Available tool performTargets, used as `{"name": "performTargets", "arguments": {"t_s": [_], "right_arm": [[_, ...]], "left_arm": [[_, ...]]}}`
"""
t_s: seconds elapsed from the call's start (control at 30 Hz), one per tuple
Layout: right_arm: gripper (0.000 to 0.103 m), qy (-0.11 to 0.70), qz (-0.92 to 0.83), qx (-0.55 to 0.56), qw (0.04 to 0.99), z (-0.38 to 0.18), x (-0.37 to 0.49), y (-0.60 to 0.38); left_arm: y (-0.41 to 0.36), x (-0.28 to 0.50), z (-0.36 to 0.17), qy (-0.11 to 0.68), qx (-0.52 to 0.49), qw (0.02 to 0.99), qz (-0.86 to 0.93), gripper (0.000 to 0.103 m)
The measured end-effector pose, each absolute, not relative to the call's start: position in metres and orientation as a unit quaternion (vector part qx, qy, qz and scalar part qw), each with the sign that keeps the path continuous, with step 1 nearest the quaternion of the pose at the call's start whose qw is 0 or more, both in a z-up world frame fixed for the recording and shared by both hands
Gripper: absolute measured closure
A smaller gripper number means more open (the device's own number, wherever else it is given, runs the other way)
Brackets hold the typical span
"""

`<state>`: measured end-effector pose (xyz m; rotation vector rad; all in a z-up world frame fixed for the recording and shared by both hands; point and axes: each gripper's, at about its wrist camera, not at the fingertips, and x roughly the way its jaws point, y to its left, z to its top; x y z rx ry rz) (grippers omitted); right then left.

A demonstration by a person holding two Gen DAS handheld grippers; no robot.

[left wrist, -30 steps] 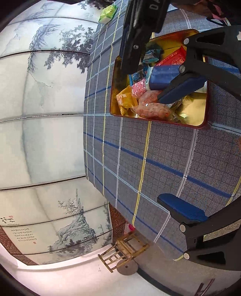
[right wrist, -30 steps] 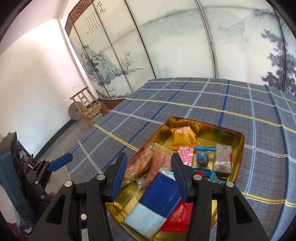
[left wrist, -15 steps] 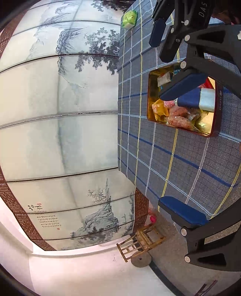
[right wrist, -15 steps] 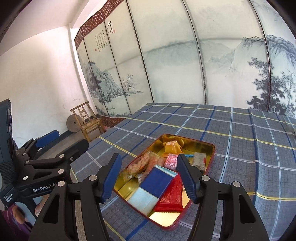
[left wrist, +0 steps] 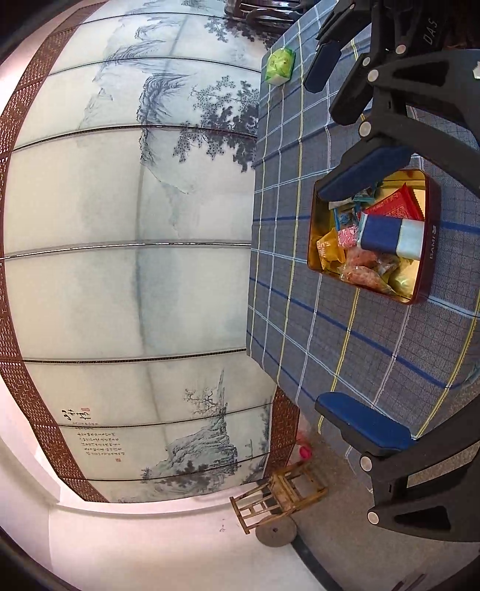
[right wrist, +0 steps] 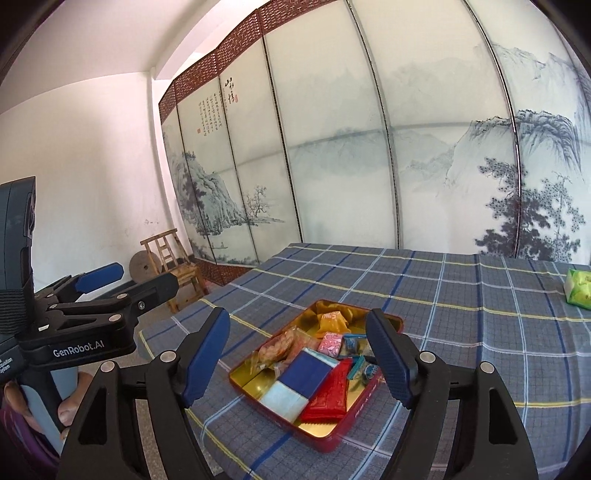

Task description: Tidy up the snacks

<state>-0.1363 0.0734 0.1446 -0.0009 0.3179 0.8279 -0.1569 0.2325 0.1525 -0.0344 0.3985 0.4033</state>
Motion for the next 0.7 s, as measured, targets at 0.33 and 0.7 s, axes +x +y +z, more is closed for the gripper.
{"name": "performTargets", "arguments": {"t_s": [0.33, 0.7], "right_arm": [[0.023, 0.153, 0.392, 0.007, 0.907, 0.144, -0.140, 0.057], [0.015, 0.204, 0.366, 0.002, 0.908, 0.112, -0.109, 0.038]], "left_arm": [[0.221, -0.159, 0.155, 0.197, -0.012, 0.962, 0.188, 0.000], [0.211, -0.141, 0.139, 0.230, 0.007, 0.956, 0.182, 0.000]]}}
